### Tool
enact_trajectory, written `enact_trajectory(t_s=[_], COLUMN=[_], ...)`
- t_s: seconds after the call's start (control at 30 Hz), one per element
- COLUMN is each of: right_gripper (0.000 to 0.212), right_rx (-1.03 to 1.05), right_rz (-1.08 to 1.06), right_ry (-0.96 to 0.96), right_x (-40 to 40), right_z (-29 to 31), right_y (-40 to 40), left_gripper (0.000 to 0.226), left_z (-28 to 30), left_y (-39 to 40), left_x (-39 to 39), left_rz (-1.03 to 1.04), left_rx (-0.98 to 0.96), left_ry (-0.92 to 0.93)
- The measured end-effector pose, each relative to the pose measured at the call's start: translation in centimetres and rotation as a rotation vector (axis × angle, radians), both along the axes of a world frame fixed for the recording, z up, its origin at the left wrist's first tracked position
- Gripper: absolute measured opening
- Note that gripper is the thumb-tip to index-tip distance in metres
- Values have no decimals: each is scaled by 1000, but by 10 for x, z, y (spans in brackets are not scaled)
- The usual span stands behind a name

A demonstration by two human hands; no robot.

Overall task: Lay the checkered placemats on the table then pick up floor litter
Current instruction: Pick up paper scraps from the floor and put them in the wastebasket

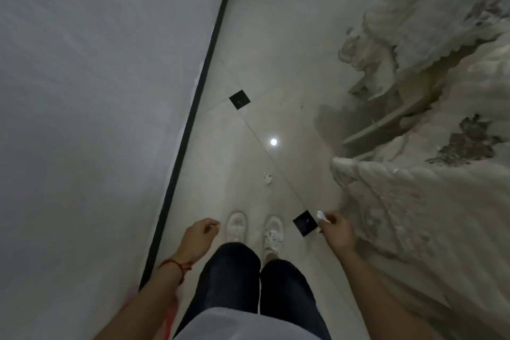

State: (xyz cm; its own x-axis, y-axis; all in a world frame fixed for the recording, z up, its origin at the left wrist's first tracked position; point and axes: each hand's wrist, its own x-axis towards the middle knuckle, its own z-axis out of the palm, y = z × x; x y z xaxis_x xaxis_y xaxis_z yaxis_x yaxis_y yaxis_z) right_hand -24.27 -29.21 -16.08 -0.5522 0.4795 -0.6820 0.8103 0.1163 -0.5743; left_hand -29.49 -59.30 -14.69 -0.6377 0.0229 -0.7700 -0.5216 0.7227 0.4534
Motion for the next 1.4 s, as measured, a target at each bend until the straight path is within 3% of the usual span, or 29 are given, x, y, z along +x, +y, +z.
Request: enact_trajectory(t_s=[0.1, 0.4, 0.77, 1.0, 1.1, 1.2, 1.3, 1.4], right_gripper=[18, 15, 4, 14, 12, 11, 10, 9], right_rx=[-19, -51, -93, -78, -85, -103, -91, -90], right_rz=[-74, -210, -186, -157, -173, -207, -179, -159], right_ry=[-12, -112, -145, -126, -127, -148, -157, -156], right_x=[-8, -27, -53, -54, -50, -44, -39, -42], right_z=[-32, -188, -404, -500, -519, -526, -521, -509], right_y=[-4, -8, -1, 8, 9, 9, 8, 5], left_gripper=[26, 44, 61, 80, 72, 43, 16, 14], left_z=[-34, -228, -489, -606, -636, -654, -659, -644], left_y=[13, 83, 138, 155, 167, 173, 169, 157], left_x=[-23, -111, -158, -154, -148, -139, -136, -134], left_rz=[-102, -306, -643, -629, -636, -604, -495, -235], left_rx=[-5, -3, -105, -107, -99, -56, 4, -21], left_ry=[-45, -144, 4, 140, 223, 287, 171, 160])
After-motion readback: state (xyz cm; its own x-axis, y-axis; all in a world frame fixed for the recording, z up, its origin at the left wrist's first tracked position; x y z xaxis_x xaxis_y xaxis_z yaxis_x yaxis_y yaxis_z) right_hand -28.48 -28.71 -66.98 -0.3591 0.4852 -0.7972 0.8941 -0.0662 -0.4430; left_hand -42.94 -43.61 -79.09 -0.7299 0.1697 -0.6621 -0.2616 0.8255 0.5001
